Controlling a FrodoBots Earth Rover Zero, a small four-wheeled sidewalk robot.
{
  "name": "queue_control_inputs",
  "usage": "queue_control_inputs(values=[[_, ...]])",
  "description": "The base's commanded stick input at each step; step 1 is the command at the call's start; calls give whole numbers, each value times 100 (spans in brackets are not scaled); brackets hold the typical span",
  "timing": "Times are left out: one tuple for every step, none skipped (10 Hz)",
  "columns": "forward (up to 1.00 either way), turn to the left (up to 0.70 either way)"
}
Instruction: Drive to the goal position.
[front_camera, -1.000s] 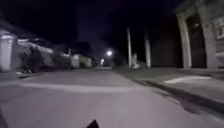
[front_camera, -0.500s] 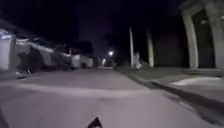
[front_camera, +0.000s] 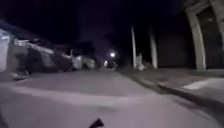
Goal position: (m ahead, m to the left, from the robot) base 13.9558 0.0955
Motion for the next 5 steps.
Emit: queue_control_inputs(values=[[70, 0], [70, 0], [70, 0], [70, 0], [70, 0]])
